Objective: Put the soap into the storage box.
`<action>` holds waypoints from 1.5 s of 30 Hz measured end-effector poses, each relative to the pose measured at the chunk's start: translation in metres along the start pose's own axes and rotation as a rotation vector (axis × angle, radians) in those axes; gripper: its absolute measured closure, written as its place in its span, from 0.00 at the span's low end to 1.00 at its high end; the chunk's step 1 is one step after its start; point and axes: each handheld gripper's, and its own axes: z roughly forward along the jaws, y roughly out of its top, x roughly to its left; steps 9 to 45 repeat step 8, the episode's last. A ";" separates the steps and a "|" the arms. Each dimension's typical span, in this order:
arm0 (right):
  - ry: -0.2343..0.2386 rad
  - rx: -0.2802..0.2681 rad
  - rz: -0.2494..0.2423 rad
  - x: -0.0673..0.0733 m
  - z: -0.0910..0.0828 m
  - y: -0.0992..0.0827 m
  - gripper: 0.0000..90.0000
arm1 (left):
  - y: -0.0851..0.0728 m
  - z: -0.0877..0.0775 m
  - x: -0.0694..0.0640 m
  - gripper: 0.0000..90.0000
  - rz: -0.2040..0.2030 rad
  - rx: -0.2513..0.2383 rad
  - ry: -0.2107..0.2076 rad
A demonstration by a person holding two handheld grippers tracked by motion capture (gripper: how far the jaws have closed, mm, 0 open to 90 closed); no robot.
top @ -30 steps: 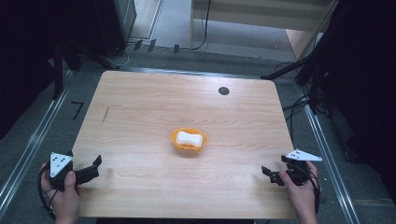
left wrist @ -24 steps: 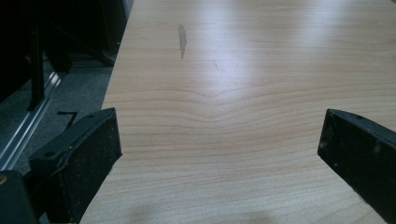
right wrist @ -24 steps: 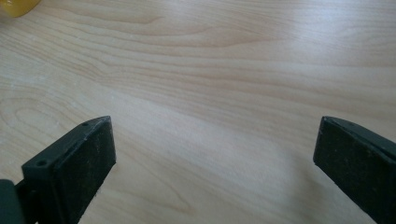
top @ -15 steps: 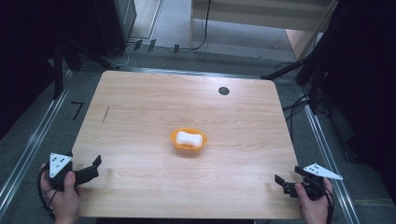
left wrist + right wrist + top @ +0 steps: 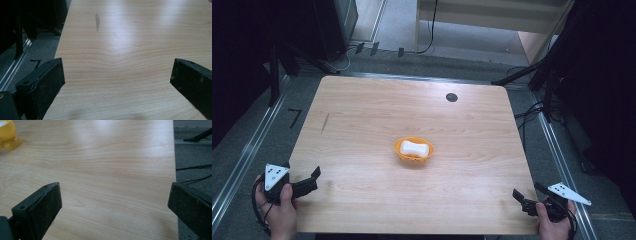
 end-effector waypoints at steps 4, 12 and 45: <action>-0.018 0.004 -0.016 0.002 0.001 -0.001 0.00 | 0.000 0.000 0.001 0.00 -0.012 -0.007 -0.002; -0.030 0.006 -0.025 0.003 0.001 -0.001 0.00 | 0.000 0.000 0.001 0.00 -0.009 -0.002 -0.004; -0.030 0.006 -0.025 0.003 0.001 -0.001 0.00 | 0.000 0.000 0.001 0.00 -0.009 -0.002 -0.004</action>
